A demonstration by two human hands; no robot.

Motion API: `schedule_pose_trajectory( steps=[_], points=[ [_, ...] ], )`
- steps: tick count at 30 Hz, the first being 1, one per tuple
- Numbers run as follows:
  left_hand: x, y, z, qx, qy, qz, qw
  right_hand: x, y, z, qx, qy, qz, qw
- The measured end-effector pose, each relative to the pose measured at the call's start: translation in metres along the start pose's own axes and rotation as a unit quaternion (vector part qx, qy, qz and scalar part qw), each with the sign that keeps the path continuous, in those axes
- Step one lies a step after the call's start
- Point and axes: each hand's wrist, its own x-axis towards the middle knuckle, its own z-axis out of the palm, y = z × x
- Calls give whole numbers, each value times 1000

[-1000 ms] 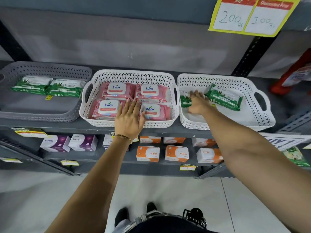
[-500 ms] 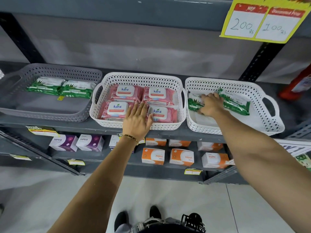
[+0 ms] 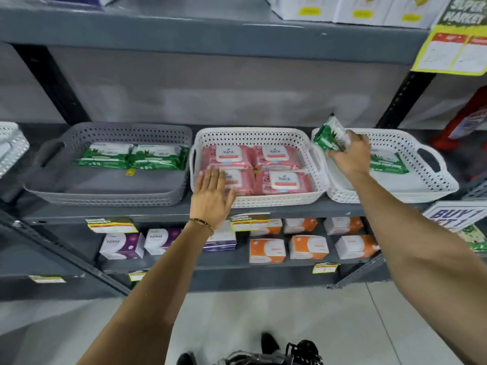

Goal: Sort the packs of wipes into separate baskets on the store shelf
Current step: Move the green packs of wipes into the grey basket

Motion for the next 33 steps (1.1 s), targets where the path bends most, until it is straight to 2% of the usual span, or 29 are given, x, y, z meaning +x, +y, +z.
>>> schedule_pose_trajectory(
  steps=[4,9,14,18,23,28,30,33],
  points=[
    [-16,-65,-22,19,-4,-7,1000,-36,-66,19,3,-9,-27,1000],
    [-34,-139,-51,32,22,-50,998,-83,-156,73,-17,-82,-108,991],
    [-54,-222,-69,51,34,-134,989,-129,-244,135,-48,-209,-223,951],
    [-70,-273,-81,46,30,-179,982,-159,-297,183,-80,-288,-261,918],
    [-81,-308,-85,38,15,-185,982,-187,-342,235,-119,-334,-299,886],
    [-82,-311,-81,30,29,-168,985,-200,-374,274,-114,-389,-306,861],
    [-82,-311,-81,21,37,-166,985,-200,-378,280,-85,-405,-291,863],
    [-83,-311,-80,17,36,-165,985,-195,-373,280,-33,-390,-254,884]
  ],
)
